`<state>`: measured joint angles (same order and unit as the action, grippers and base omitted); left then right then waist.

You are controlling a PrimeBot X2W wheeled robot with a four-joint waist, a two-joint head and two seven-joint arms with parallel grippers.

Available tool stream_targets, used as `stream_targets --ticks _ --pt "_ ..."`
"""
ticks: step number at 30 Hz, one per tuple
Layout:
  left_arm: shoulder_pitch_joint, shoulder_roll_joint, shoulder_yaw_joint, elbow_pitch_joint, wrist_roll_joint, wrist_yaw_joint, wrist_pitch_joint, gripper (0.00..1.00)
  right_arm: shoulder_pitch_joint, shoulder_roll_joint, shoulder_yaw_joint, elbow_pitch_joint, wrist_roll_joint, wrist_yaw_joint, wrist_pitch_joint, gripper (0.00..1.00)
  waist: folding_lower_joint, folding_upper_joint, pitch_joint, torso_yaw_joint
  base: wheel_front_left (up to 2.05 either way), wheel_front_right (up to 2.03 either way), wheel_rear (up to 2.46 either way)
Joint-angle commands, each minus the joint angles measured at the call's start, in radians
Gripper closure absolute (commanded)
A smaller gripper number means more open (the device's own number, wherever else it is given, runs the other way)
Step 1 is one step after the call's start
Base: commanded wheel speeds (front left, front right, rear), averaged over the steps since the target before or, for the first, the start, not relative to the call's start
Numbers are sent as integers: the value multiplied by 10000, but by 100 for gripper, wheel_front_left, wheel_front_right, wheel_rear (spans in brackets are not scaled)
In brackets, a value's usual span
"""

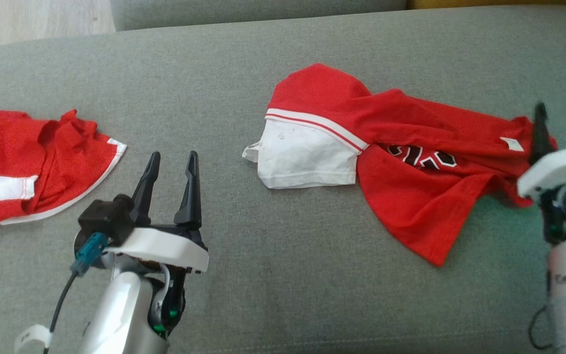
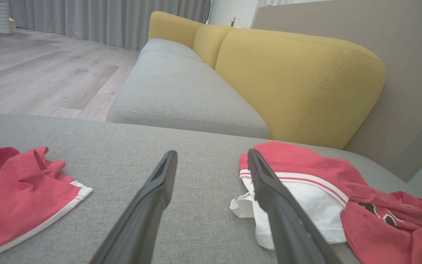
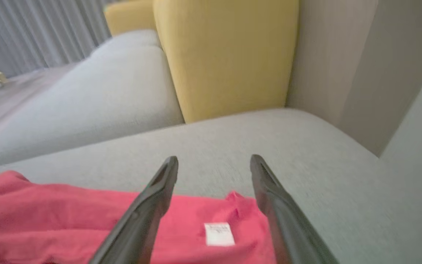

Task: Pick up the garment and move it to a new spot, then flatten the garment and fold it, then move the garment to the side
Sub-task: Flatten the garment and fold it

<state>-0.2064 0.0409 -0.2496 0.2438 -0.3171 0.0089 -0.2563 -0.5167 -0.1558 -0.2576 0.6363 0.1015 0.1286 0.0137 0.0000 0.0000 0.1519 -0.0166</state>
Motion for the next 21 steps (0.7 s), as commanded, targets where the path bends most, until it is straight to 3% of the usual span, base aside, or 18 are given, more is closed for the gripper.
stream_targets --ticks 1,11,21 --pt "-223 93 336 -367 17 14 -55 0 -71 74 483 -699 18 21 -306 0 0 0 -20 7 0 0 0" --pt "-135 93 435 -493 -94 69 -55 0 1902 602 2974 -3215 970 21 -1543 0 0 0 -160 159 0 0 0" --pt "17 93 289 -529 -167 118 -55 0 2757 865 3907 -3752 912 21 -1815 0 0 0 1 366 0 0 0"
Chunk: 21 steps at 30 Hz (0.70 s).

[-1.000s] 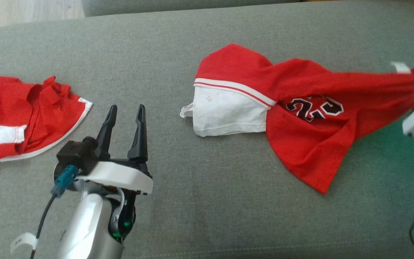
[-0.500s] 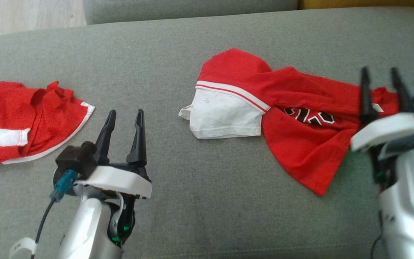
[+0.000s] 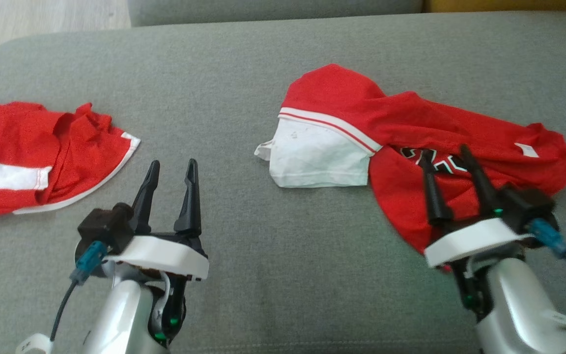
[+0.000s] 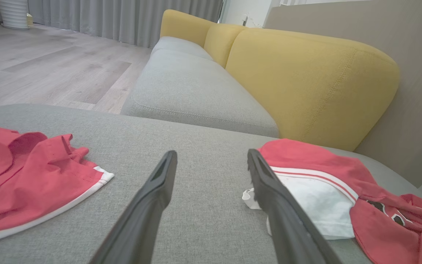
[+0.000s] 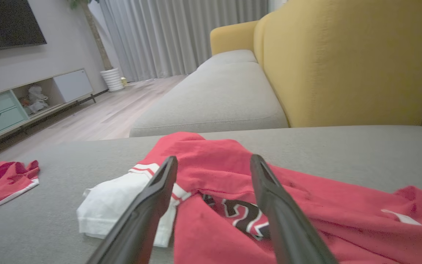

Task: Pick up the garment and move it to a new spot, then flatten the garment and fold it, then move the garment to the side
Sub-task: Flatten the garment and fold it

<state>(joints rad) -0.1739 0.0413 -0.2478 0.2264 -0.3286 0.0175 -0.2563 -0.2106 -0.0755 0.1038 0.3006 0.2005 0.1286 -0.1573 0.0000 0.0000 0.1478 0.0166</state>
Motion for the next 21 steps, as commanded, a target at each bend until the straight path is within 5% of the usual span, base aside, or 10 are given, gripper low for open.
stream_targets --ticks 1,12,21 --pt "-336 89 264 -350 -46 29 -55 0 -348 64 449 -443 -89 21 -103 0 0 0 86 69 0 0 0" --pt "-798 89 -161 -282 -331 92 -55 0 -1427 -375 3508 356 94 21 874 0 0 0 860 917 0 0 0" --pt "-1035 89 -443 -333 -577 259 -55 0 -2427 -302 4145 2195 390 21 746 0 0 0 1358 1584 0 0 0"
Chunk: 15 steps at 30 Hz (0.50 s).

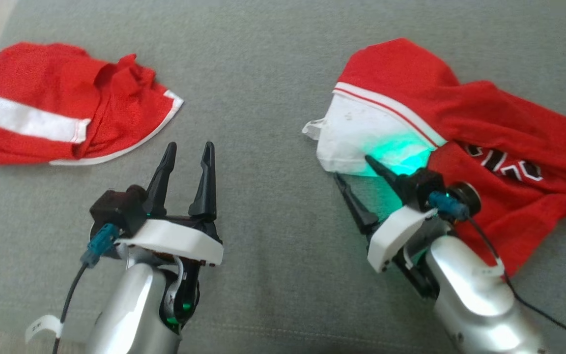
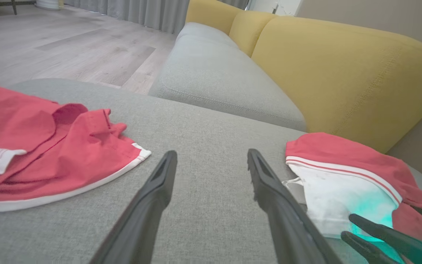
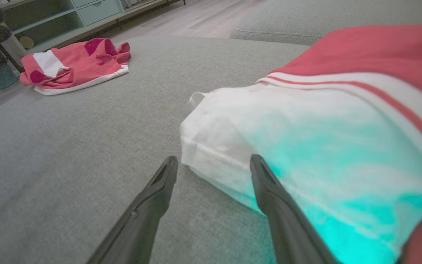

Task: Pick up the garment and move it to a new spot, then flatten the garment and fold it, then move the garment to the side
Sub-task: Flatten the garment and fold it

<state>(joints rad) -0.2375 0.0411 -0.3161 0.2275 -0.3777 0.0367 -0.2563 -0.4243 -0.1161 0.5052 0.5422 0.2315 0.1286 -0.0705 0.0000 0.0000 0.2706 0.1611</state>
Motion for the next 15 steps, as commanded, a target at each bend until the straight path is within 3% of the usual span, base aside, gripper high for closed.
stream_targets --ticks 1,9,10,11,15 --pt "-413 91 232 -349 -95 74 -55 0 -394 118 104 -32 79 21 -169 0 0 0 173 190 0 0 0" --pt "-484 91 146 -402 -157 138 -55 0 -995 256 95 1276 156 21 -330 0 0 0 410 392 0 0 0" --pt "-492 91 142 -403 -158 148 -55 0 -1052 273 121 1401 181 21 -344 55 0 0 423 389 0 0 0" --pt "-502 91 141 -396 -155 157 -55 0 -1106 289 154 1509 205 21 -373 100 0 0 432 376 0 0 0" --pt "-546 91 185 -329 -71 158 -55 0 -1284 339 369 1827 305 21 -583 100 0 0 396 227 0 0 0"
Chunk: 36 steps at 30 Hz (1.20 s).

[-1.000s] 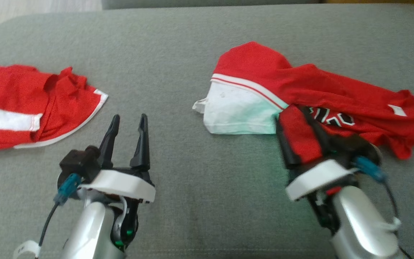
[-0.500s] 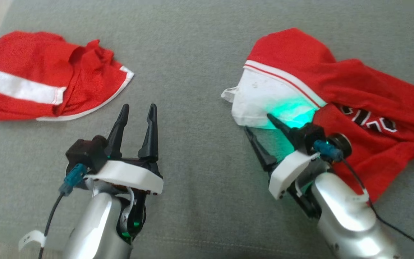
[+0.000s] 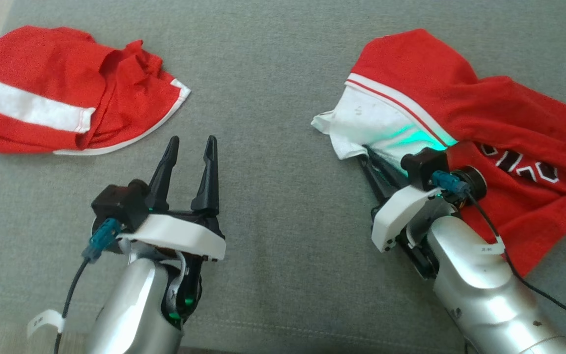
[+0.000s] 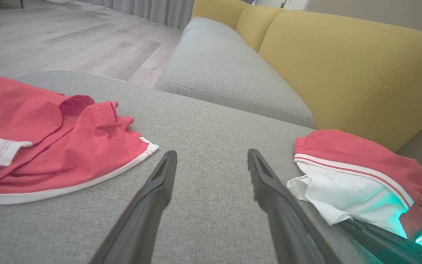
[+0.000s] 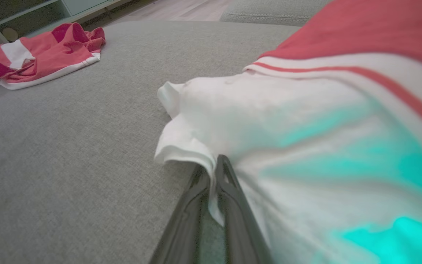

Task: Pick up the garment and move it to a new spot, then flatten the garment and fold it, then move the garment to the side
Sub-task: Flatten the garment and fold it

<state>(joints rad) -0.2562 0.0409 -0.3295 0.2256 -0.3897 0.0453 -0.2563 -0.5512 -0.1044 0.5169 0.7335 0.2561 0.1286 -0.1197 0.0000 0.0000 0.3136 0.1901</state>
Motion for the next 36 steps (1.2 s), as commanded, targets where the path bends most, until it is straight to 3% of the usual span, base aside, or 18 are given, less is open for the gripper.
stream_targets --ticks 1,7,12,24,29,36 --pt "-367 93 340 -293 71 66 -55 0 -51 230 291 -36 84 21 -173 100 0 0 -61 -115 0 0 0" --pt "-344 93 404 -209 138 25 -55 0 -173 218 450 -87 249 21 -548 100 0 0 -346 -396 0 0 0" --pt "-211 93 454 -178 132 24 -55 0 -272 -112 330 -909 492 21 -572 100 0 0 -704 -657 0 0 0" --pt "-195 93 333 -286 38 25 -55 0 -1708 -2474 -1189 -3971 559 21 1671 100 0 0 -702 -799 0 0 0" --pt "-431 93 118 -348 7 -13 -55 0 -3207 -3623 -1493 -3556 266 21 2178 100 0 0 -170 -555 0 0 0" --pt "-787 93 -164 -427 -115 0 -55 0 -5568 -4801 -1731 -1570 -529 21 1897 100 0 0 625 -28 0 0 0"
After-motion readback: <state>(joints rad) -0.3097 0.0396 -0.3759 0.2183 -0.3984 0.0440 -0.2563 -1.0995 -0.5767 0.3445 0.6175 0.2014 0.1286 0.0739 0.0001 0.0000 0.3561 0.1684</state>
